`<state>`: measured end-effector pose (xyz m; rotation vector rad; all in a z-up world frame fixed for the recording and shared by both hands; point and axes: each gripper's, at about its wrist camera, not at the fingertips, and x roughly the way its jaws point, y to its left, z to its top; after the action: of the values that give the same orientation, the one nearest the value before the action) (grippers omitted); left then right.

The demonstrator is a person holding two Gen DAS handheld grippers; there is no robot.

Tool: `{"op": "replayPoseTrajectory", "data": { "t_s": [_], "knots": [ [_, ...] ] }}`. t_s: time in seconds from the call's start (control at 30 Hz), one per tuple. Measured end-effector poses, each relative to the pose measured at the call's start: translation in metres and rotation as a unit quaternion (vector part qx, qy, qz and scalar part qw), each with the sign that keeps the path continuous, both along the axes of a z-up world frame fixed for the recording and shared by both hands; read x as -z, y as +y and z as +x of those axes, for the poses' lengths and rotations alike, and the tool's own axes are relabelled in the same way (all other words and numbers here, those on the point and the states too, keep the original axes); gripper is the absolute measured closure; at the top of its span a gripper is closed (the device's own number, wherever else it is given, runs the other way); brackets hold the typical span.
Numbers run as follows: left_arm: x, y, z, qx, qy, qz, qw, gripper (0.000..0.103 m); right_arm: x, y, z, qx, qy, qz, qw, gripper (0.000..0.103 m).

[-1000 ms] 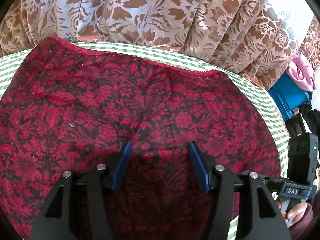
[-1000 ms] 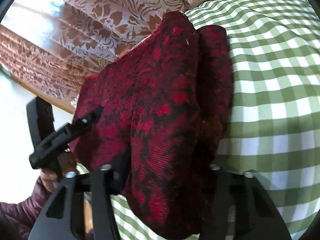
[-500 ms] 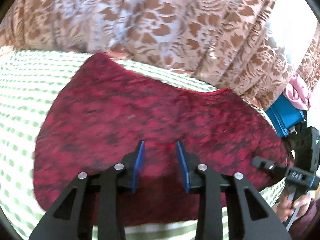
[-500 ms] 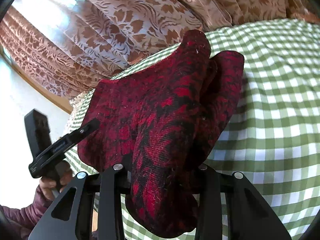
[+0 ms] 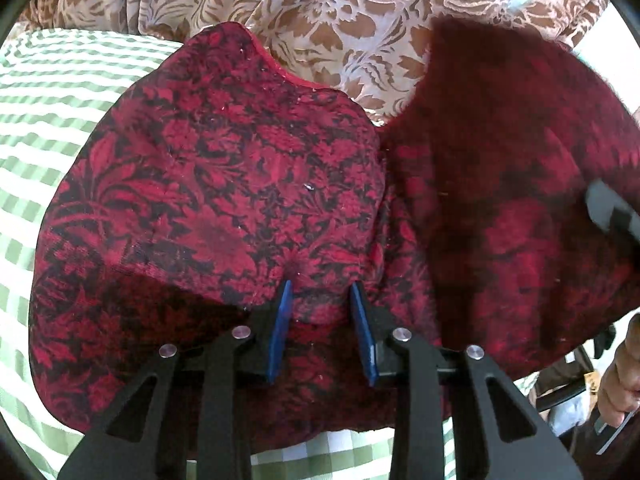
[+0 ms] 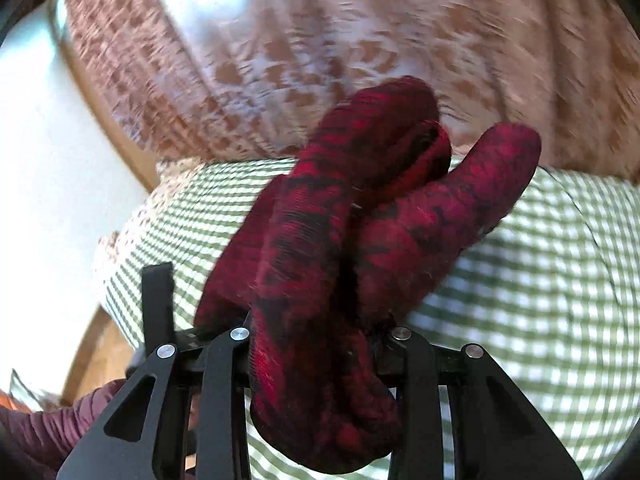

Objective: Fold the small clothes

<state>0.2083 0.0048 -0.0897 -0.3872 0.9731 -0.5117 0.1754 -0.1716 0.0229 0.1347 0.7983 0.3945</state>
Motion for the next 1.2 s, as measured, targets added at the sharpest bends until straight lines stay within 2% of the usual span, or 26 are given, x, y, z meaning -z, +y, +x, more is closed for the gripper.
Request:
{"op": "replayPoseTrajectory", "data": {
  "t_s": [0.1,0.27,0.3,0.4,0.47,0.53,0.6,0.63,0.67,0.77,0.83,0.9,0.93,0.97,1.03,1.1,1.17,1.2],
  "knots": [
    [-0.005,0.026,-0.005,-0.009,0.012,-0.044,0.9989,0.08,0.005,0.043,0.013,-0.031,0.006,-0.048,0.998,0.072],
    [-0.02,0.094,-0.022,-0.059,-0.019,-0.058,0.9964,0.08,0.027,0.099,0.018,-0.06,0.008,-0.129,0.99,0.072],
    [-0.023,0.112,-0.024,-0.071,-0.023,-0.059,0.9955,0.079,0.033,0.113,0.017,-0.061,0.002,-0.154,0.986,0.072],
    [-0.03,0.147,-0.023,-0.081,-0.03,-0.087,0.9925,0.079,0.052,0.144,0.014,-0.074,-0.005,-0.187,0.98,0.072],
    [-0.036,0.161,-0.022,-0.074,-0.033,-0.107,0.991,0.07,0.068,0.165,0.006,-0.082,-0.029,-0.228,0.97,0.069],
    [-0.046,0.164,-0.014,-0.05,-0.036,-0.126,0.9901,0.065,0.079,0.178,-0.004,-0.091,-0.049,-0.258,0.961,0.066],
    [-0.053,0.157,-0.002,-0.028,-0.038,-0.126,0.9908,0.059,0.085,0.181,-0.009,-0.091,-0.062,-0.269,0.957,0.063],
    [-0.056,0.152,0.004,-0.017,-0.036,-0.13,0.9907,0.048,0.086,0.182,-0.01,-0.089,-0.067,-0.271,0.956,0.061],
    [-0.059,0.144,0.014,0.001,-0.03,-0.137,0.9901,0.044,0.087,0.182,-0.012,-0.084,-0.076,-0.277,0.954,0.058],
    [-0.065,0.119,0.037,0.022,-0.027,-0.113,0.993,0.043,0.089,0.184,-0.016,-0.087,-0.091,-0.287,0.95,0.057],
    [-0.063,0.101,0.053,0.043,-0.009,-0.096,0.9944,0.042,0.091,0.188,-0.018,-0.089,-0.101,-0.296,0.945,0.057],
    [-0.059,0.083,0.066,0.062,0.006,-0.074,0.9953,0.043,0.092,0.189,-0.018,-0.093,-0.112,-0.304,0.941,0.057],
    [-0.059,0.076,0.07,0.069,0.01,-0.063,0.9956,0.053,0.093,0.189,-0.019,-0.093,-0.117,-0.306,0.94,0.057],
    [-0.057,0.069,0.073,0.076,0.015,-0.053,0.9956,0.081,0.092,0.19,-0.02,-0.095,-0.121,-0.308,0.939,0.057],
    [-0.059,0.058,0.075,0.073,0.009,-0.031,0.9968,0.088,0.091,0.19,-0.025,-0.101,-0.132,-0.306,0.937,0.049],
    [-0.063,0.055,0.071,0.067,-0.003,-0.018,0.9976,0.09,0.09,0.189,-0.034,-0.111,-0.138,-0.299,0.937,0.036],
    [-0.071,0.054,0.067,0.065,-0.013,-0.002,0.9978,0.09,0.081,0.181,-0.043,-0.128,-0.139,-0.273,0.943,0.033],
    [-0.075,0.054,0.066,0.065,-0.015,0.001,0.9978,0.09,0.073,0.173,-0.049,-0.143,-0.134,-0.244,0.95,0.029]
  ]
}}
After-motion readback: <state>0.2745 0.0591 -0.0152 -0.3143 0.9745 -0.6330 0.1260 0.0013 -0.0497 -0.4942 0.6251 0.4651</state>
